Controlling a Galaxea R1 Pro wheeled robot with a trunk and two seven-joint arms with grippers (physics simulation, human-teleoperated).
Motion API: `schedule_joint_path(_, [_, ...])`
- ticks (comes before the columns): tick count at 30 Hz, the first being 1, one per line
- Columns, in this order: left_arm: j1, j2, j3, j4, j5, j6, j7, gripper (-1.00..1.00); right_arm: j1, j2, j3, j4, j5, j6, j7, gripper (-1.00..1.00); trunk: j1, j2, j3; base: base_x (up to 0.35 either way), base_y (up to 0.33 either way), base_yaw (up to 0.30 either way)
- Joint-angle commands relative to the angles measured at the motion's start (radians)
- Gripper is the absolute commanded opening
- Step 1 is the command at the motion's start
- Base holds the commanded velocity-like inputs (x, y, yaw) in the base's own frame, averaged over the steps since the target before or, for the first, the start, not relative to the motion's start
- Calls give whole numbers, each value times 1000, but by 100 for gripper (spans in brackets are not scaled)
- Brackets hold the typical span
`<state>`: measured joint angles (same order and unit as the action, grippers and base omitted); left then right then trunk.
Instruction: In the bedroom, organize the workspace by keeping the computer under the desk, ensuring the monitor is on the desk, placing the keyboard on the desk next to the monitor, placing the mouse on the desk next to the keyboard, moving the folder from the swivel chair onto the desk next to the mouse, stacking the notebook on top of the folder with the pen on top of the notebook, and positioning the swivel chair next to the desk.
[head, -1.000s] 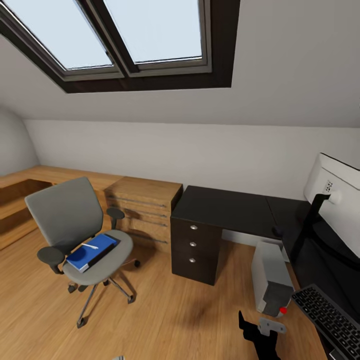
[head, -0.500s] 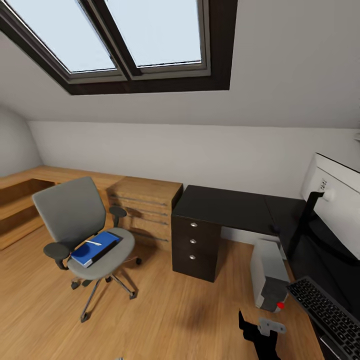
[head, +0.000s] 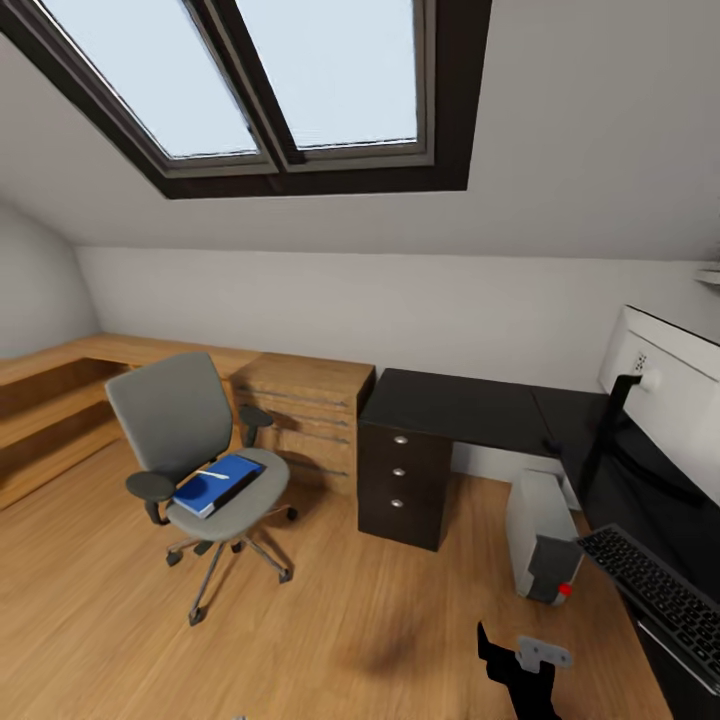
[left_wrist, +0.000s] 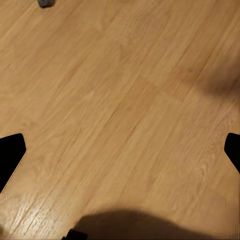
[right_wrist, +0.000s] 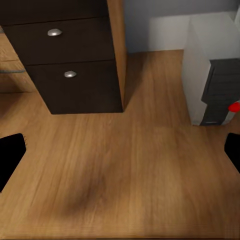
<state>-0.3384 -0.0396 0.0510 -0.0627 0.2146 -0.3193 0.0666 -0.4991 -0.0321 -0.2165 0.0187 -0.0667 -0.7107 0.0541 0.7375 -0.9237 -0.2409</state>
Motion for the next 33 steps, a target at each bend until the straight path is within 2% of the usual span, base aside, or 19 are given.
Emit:
schedule_joint_path(1, [-1,0,4,1,-1,-3,1,100,-1,0,-1,2,-7,-4,6,100,0,-1,0,-107,233,-93])
schedule_joint_path(24, [-1,0,4,1,-1,-3,1,100,-1,-1,-1,1,-10,-1,6,100,0,-1,26,-15,34,-142])
schedule_joint_path(33, [-1,0,4,1,-1,-3,1,100,-1,0,-1,1,-10,0,6,100,0,-1,29,0,0,-53])
